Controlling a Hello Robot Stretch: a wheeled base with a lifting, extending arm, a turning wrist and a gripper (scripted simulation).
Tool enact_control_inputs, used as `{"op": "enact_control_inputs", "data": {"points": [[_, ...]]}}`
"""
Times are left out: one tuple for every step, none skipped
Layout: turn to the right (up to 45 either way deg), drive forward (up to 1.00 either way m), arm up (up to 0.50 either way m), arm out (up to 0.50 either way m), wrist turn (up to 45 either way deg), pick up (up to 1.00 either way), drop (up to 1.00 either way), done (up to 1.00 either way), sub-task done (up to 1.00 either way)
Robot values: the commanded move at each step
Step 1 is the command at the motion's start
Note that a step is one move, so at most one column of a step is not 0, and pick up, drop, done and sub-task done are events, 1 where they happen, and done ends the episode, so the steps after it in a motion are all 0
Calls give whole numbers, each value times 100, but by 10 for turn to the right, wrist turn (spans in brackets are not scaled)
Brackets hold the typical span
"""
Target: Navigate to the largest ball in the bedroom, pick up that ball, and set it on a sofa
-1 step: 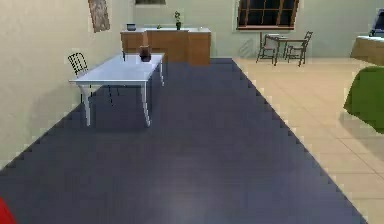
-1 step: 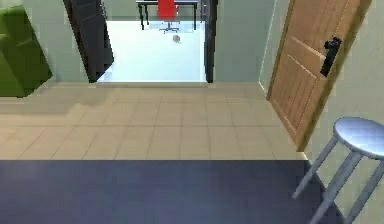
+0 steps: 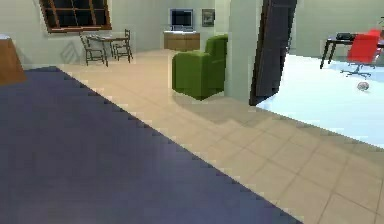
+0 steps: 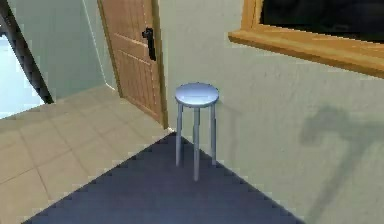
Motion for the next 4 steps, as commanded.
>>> {"op": "enact_control_inputs", "data": {"points": [[330, 0, 0, 0, 0, 0, 0, 0, 0], [0, 100, 0, 0, 0, 0, 0, 0, 0], [0, 100, 0, 0, 0, 0, 0, 0, 0], [0, 100, 0, 0, 0, 0, 0, 0, 0]]}}
